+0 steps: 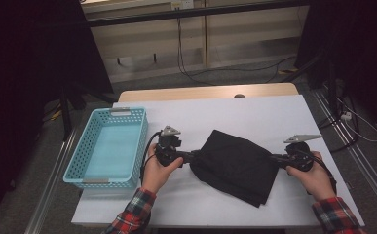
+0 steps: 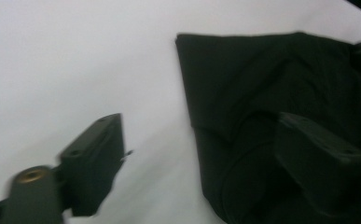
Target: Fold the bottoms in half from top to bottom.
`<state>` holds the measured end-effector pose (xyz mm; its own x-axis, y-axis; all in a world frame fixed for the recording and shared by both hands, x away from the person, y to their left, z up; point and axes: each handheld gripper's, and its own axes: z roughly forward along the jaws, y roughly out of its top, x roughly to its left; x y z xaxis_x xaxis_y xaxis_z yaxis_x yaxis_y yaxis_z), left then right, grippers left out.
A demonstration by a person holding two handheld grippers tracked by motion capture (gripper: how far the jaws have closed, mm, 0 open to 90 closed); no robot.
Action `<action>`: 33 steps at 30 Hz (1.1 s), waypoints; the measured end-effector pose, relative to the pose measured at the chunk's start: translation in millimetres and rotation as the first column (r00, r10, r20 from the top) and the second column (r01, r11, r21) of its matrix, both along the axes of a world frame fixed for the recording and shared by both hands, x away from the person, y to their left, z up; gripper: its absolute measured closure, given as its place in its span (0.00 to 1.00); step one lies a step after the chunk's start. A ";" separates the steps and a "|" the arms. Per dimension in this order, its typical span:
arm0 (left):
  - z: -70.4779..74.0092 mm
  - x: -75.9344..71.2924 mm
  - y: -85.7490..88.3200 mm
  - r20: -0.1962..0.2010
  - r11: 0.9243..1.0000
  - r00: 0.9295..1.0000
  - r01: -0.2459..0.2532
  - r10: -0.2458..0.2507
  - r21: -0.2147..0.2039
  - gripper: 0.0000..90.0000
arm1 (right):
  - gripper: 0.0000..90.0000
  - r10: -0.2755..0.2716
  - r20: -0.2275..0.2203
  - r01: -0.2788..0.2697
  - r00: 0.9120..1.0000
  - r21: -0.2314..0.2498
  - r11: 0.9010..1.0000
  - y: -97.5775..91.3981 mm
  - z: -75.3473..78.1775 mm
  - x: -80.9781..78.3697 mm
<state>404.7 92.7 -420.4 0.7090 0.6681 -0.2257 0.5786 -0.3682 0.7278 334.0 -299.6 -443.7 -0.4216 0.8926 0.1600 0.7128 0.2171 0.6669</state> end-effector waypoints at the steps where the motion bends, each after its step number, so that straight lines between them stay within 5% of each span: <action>1: -3.0 -0.4 -0.6 -0.011 1.000 1.000 0.006 -0.006 0.003 0.27 | 0.89 0.002 0.000 -0.002 1.000 -0.003 1.000 0.1 -0.1 -0.4; 5: -9.3 -3.9 -5.3 -0.061 0.999 0.997 0.038 -0.037 0.008 0.39 | 0.86 0.006 -0.001 -0.006 1.000 -0.014 1.000 1.0 -0.6 -1.0; 10: -14.4 -8.1 -8.0 -0.121 0.997 0.991 0.071 -0.065 0.042 0.75 | 0.90 0.010 -0.001 -0.010 1.000 -0.020 1.000 1.3 -1.6 -0.5; 14: -17.0 -12.4 -8.6 -0.146 0.995 0.987 0.074 -0.065 0.061 0.88 | 0.91 0.009 -0.002 -0.009 1.000 -0.020 1.000 1.6 -1.8 -0.6; 23: -7.4 -19.6 10.9 -0.127 1.000 0.992 0.012 -0.008 0.029 0.93 | 0.93 -0.008 -0.014 0.008 1.000 -0.003 1.000 -0.4 -1.9 -1.5; 33: -6.3 -22.5 19.3 -0.139 1.000 0.990 0.003 -0.003 -0.001 0.92 | 0.93 0.001 -0.018 -0.001 1.000 0.008 1.000 0.7 -2.3 -2.9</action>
<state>382.3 111.9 -426.7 0.6729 0.6657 -0.3225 0.6728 -0.3695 0.6410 331.1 -298.9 -446.0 -0.4195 0.8907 0.1750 0.7247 0.2125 0.6555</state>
